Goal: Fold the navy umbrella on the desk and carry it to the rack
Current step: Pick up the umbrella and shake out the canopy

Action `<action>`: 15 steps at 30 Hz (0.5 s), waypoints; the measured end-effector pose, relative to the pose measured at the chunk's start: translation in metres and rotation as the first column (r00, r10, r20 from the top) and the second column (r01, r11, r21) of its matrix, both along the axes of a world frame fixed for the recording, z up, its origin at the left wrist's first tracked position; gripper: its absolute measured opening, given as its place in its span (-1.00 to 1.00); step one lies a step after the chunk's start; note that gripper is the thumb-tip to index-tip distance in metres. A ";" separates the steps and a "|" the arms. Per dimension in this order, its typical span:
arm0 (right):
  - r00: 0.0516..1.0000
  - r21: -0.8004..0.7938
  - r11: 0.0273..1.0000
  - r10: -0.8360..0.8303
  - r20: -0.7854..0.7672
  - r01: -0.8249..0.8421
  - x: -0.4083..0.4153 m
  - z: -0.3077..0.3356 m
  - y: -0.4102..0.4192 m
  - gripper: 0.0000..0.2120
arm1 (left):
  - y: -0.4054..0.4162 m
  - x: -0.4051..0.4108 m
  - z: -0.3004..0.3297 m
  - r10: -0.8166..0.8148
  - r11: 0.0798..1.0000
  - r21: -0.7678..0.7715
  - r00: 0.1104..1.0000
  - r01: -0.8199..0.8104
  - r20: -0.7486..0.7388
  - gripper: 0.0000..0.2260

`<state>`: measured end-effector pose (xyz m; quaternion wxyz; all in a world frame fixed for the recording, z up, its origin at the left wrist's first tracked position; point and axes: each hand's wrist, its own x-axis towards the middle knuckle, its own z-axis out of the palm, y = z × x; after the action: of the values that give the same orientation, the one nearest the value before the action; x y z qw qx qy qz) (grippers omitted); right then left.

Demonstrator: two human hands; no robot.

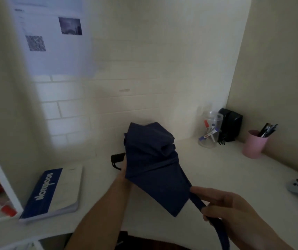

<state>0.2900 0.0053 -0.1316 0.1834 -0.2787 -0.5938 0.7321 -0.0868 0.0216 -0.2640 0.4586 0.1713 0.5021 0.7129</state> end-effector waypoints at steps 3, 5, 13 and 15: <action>0.994 -0.013 0.999 -0.033 0.105 0.034 -0.003 -0.031 0.006 -0.56 | -0.017 0.008 0.025 0.077 0.985 -0.152 0.997 -0.078 -0.008 -0.79; 0.985 -0.002 0.996 -0.088 0.151 0.089 -0.008 -0.042 0.007 -0.56 | -0.031 0.023 0.042 0.139 0.979 -0.157 0.990 -0.134 0.020 -0.70; 0.972 0.029 0.993 -0.122 0.199 0.119 -0.028 -0.065 -0.006 -0.57 | -0.095 0.030 0.071 -0.357 0.707 -0.298 0.040 -0.641 -0.933 -0.64; 0.972 0.041 0.994 -0.110 0.207 0.104 -0.034 -0.068 -0.015 -0.57 | -0.115 0.031 0.079 -0.420 0.685 -0.211 -0.141 -0.697 -0.897 -0.65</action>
<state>0.2561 -0.0099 -0.1992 0.1635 -0.3829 -0.6047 0.6789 -0.0557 -0.0938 -0.1851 -0.1552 0.3857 0.9006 0.1265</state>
